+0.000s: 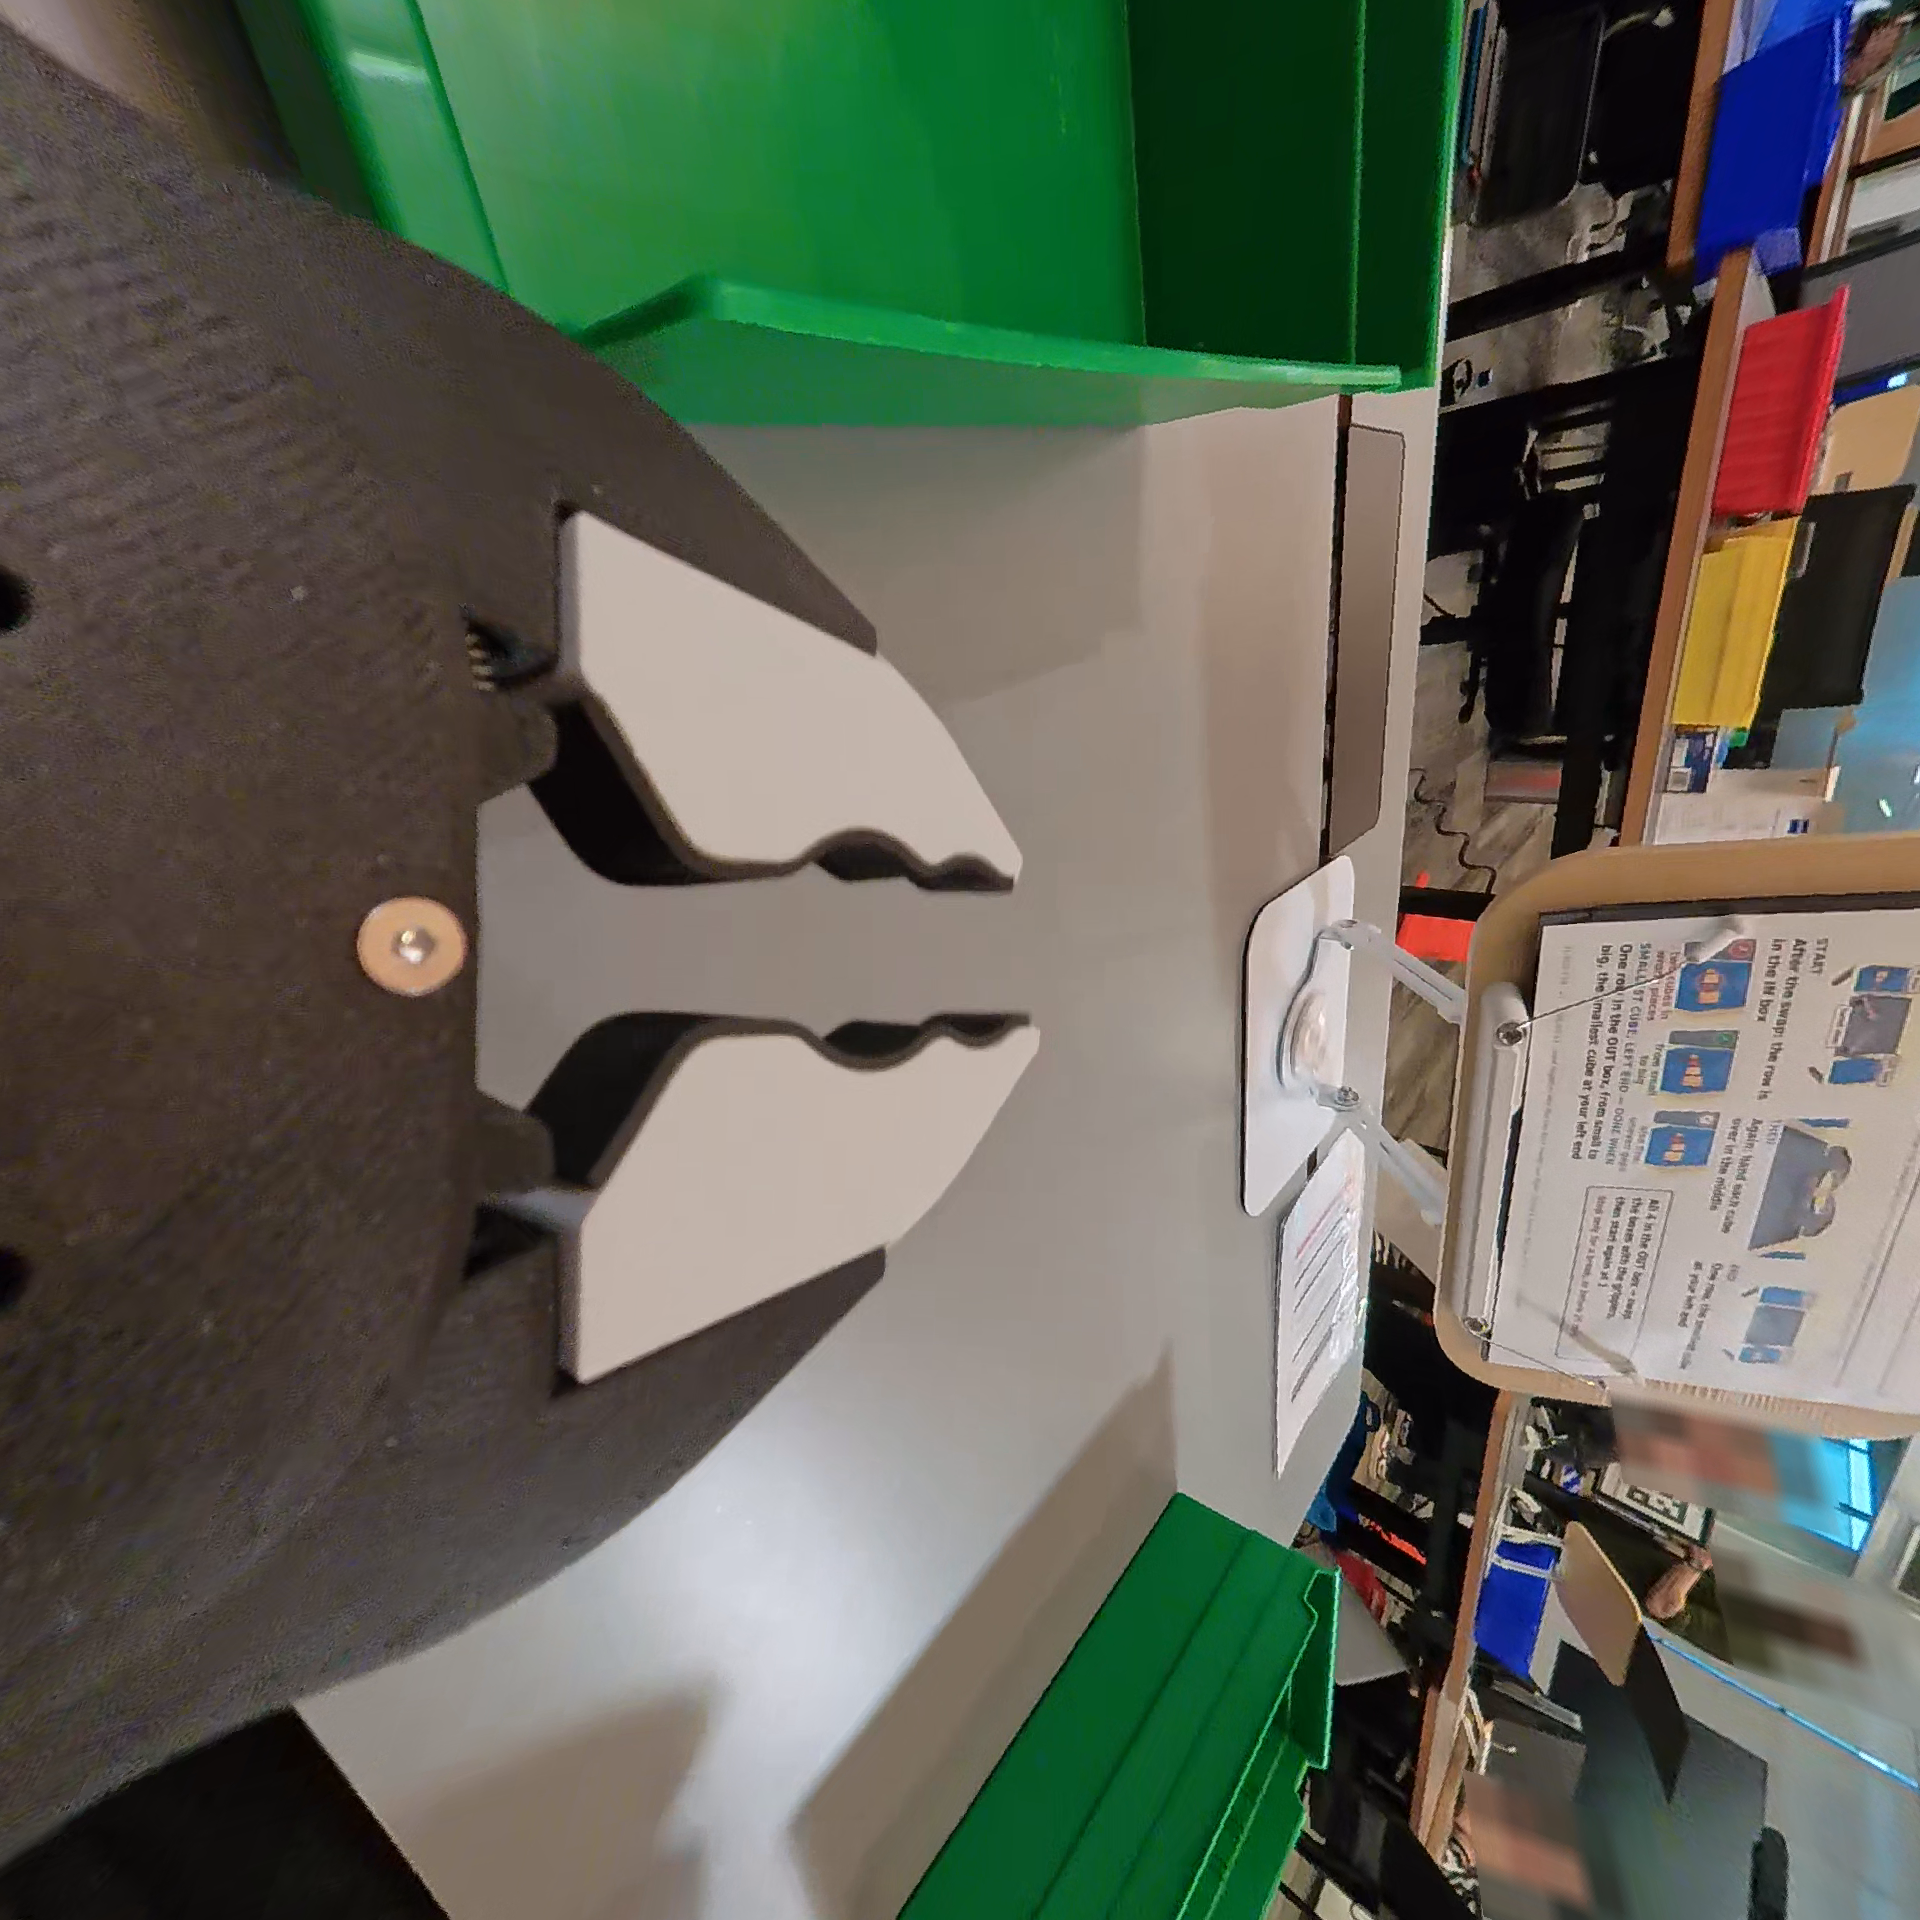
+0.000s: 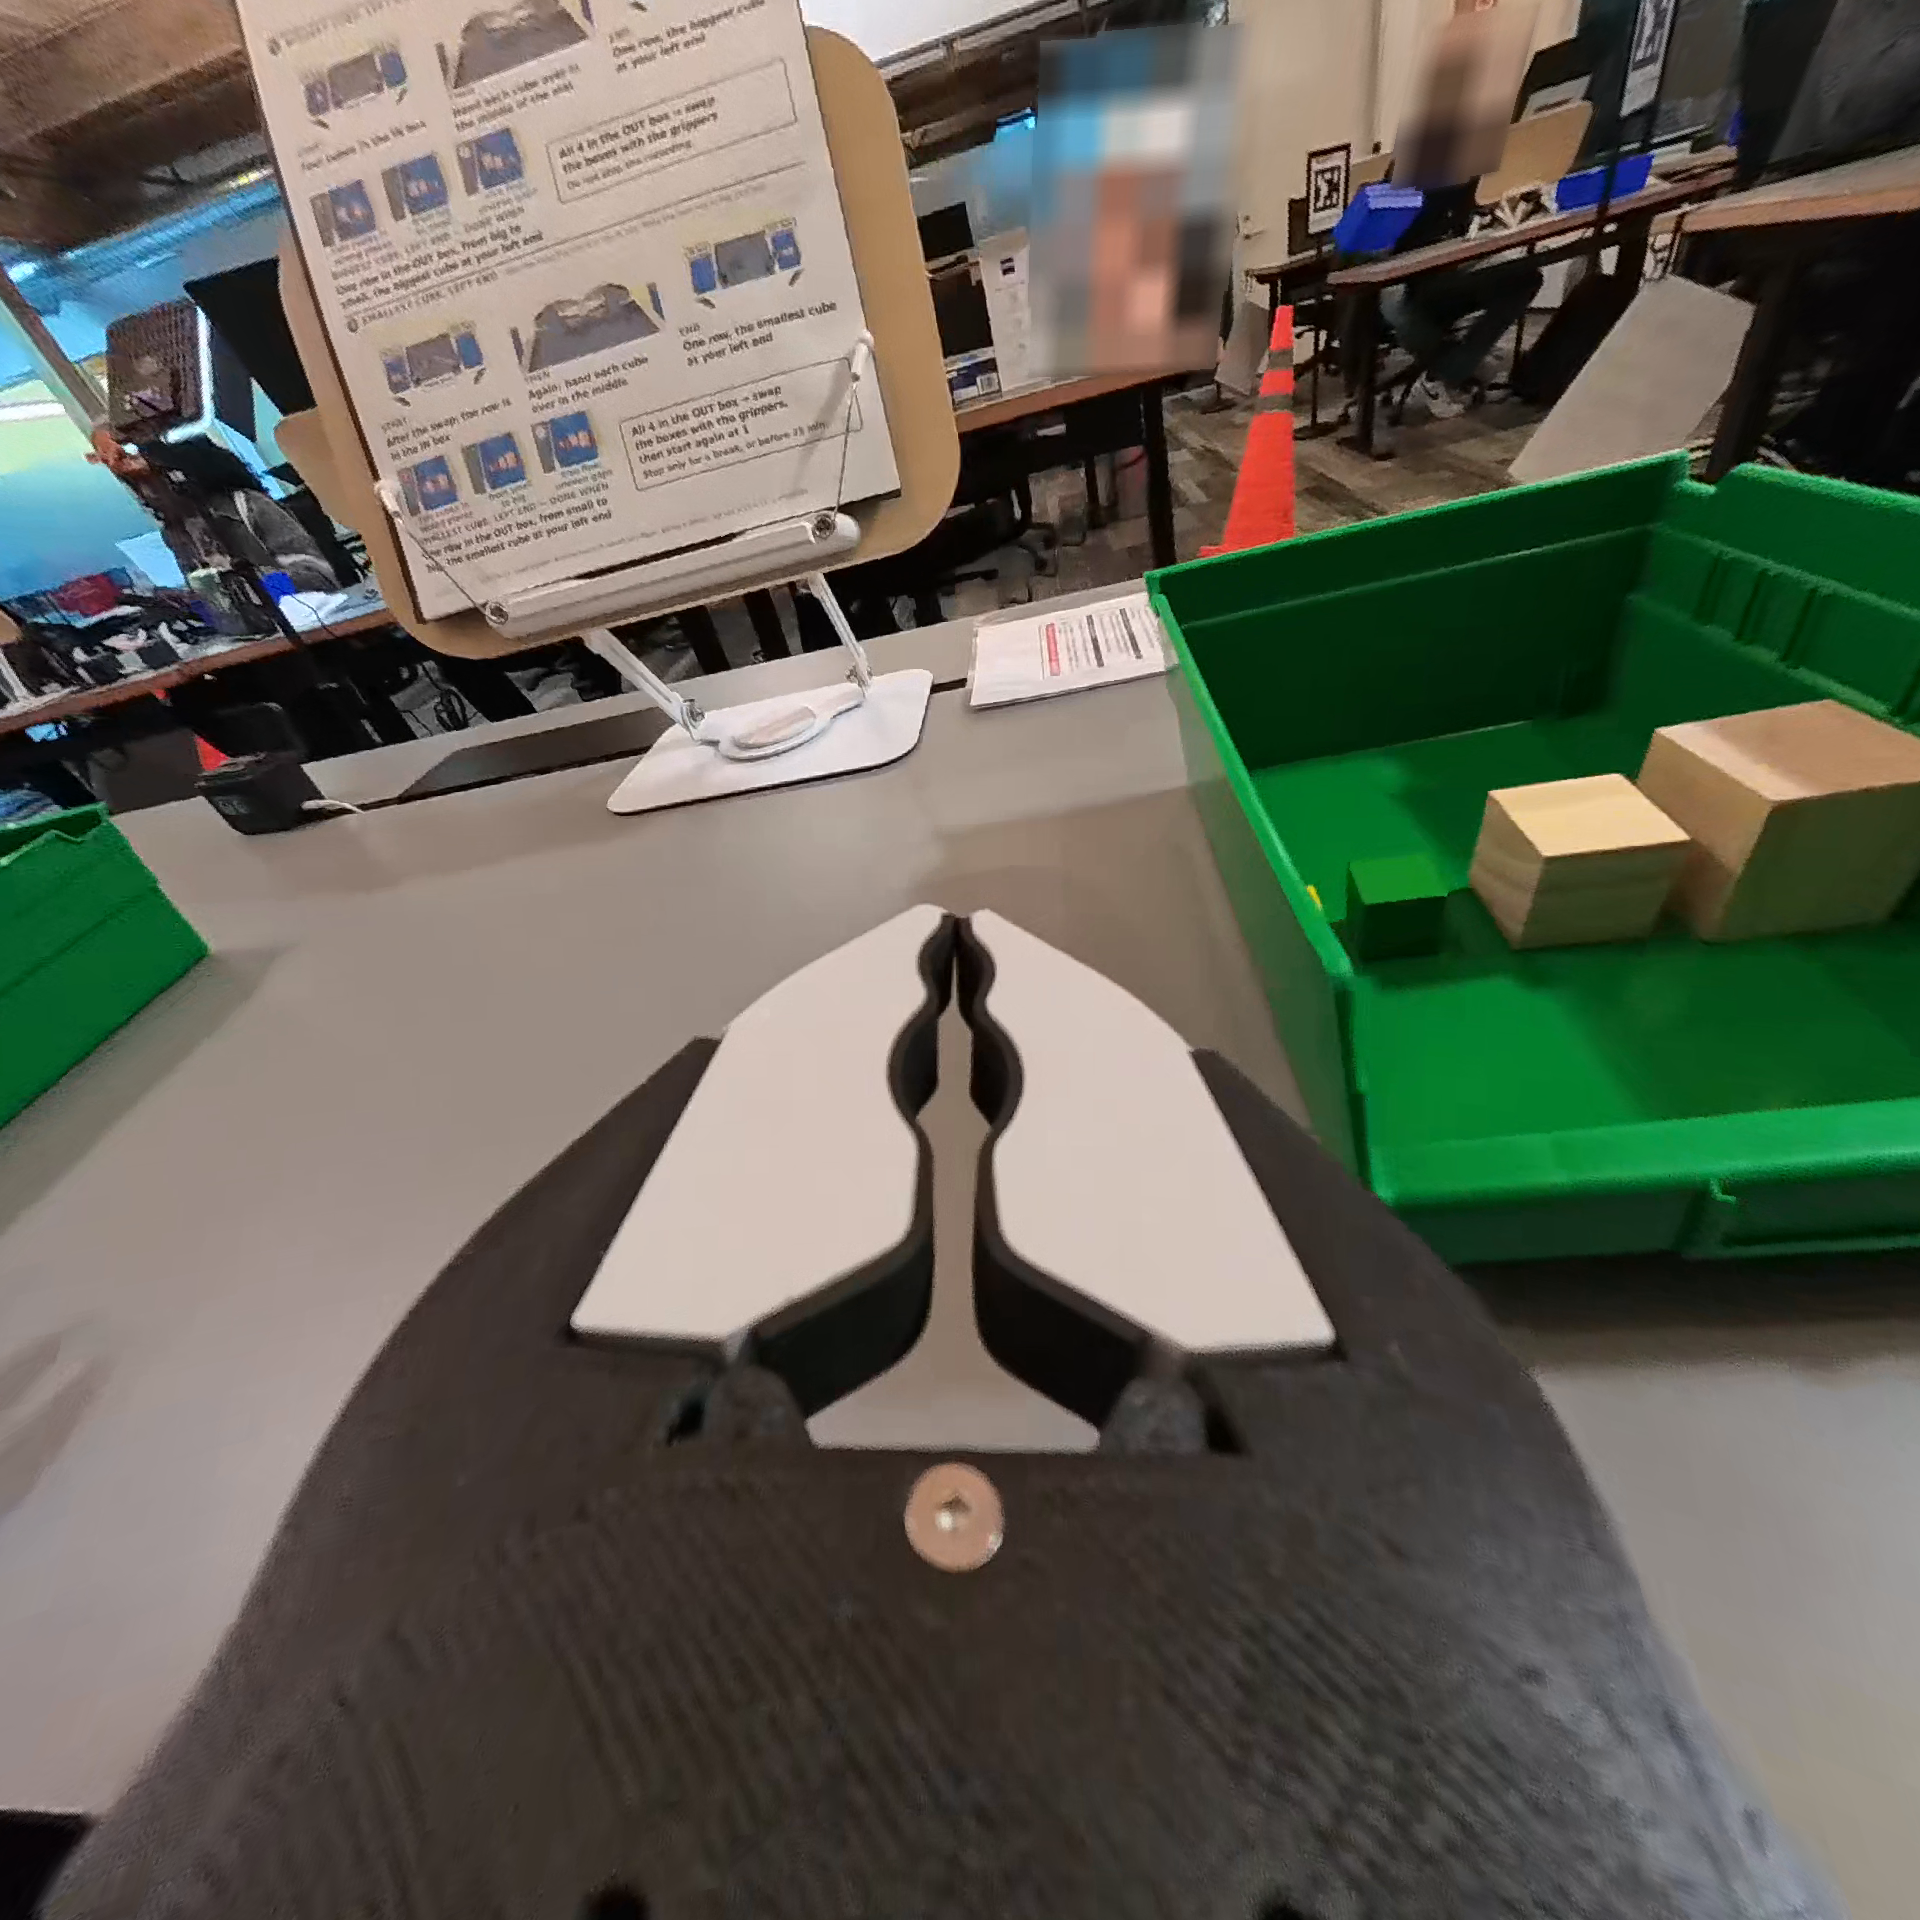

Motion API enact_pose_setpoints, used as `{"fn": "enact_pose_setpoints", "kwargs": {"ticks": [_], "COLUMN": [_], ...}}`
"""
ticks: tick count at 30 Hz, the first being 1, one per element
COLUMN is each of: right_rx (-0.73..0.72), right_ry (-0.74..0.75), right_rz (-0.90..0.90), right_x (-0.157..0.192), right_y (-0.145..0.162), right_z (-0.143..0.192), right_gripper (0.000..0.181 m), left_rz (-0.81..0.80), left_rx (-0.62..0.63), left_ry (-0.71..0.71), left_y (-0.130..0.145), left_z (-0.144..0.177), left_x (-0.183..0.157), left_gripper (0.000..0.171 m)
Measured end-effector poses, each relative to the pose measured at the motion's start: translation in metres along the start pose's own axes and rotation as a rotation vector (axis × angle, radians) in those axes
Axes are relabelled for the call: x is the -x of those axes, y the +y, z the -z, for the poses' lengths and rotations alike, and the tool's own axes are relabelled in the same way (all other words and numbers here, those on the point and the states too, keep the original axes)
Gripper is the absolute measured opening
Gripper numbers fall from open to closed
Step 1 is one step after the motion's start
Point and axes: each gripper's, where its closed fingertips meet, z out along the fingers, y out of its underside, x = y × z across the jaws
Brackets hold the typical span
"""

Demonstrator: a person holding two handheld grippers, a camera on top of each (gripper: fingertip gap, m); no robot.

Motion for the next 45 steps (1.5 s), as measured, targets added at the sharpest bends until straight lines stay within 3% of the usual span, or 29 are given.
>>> {"fn": "enact_pose_setpoints", "kwargs": {"ticks": [9, 21, 30, 45], "right_rx": [0.033, 0.082, 0.108, 0.136], "right_ry": [-0.030, -0.019, -0.004, 0.030], "right_rz": [0.265, 0.239, 0.260, 0.282], "right_x": [0.027, 0.026, 0.028, 0.031], "right_y": [0.009, 0.019, 0.026, 0.034], "right_z": [-0.005, -0.012, -0.016, -0.019], "right_gripper": [0.012, 0.032, 0.037, 0.040], "left_rz": [-0.038, -0.067, -0.152, -0.236], "left_rx": [0.030, 0.063, 0.103, 0.133], "left_ry": [0.015, -0.002, -0.042, -0.088], "left_y": [0.004, 0.010, 0.016, 0.022], "left_z": [-0.004, -0.008, -0.012, -0.015], "left_x": [-0.007, -0.011, -0.012, -0.015], "left_gripper": [0.057, 0.061, 0.075, 0.082]}}
